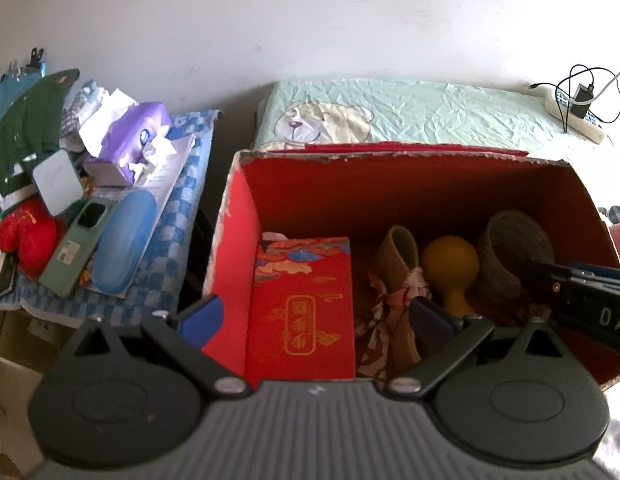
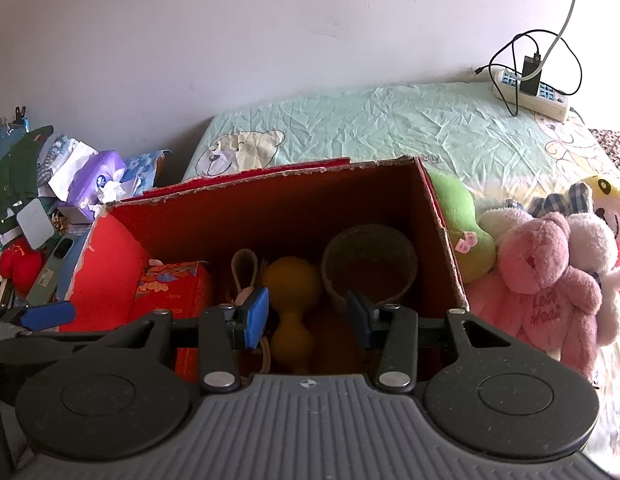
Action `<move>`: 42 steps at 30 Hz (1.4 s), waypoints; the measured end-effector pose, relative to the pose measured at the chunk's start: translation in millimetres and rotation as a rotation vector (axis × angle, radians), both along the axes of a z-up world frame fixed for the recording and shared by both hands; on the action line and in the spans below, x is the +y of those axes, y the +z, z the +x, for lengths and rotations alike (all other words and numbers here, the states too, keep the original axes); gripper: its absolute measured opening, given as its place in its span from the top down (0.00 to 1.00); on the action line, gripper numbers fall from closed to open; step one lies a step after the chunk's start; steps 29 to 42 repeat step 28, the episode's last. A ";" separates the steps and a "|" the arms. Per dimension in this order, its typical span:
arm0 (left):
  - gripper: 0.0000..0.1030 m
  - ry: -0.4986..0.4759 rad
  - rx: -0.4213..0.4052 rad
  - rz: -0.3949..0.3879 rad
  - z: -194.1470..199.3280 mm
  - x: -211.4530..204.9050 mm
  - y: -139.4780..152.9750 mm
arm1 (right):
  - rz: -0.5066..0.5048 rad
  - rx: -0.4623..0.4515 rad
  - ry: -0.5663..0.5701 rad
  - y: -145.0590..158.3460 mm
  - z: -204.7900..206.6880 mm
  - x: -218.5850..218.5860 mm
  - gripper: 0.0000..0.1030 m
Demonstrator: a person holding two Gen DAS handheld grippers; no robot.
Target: Organize objects
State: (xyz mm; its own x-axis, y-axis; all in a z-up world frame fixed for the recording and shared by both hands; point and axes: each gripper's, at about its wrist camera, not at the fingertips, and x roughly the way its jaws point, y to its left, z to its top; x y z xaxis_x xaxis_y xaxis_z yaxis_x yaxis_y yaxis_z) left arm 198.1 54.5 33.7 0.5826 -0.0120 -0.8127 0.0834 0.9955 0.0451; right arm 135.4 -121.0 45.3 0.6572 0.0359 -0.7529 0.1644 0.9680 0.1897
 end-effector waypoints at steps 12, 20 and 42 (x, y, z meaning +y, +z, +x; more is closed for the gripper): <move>0.02 -0.007 0.017 0.018 2.1 -2.9 -4.2 | 0.002 0.004 0.000 -0.9 -0.6 0.0 0.55; 0.01 -0.003 0.022 -0.006 6.7 0.0 -7.3 | 0.002 0.007 0.009 -2.1 1.0 0.1 0.55; 0.01 0.000 0.005 -0.011 8.4 1.1 -7.3 | 0.006 0.004 0.000 -2.7 1.3 -1.0 0.55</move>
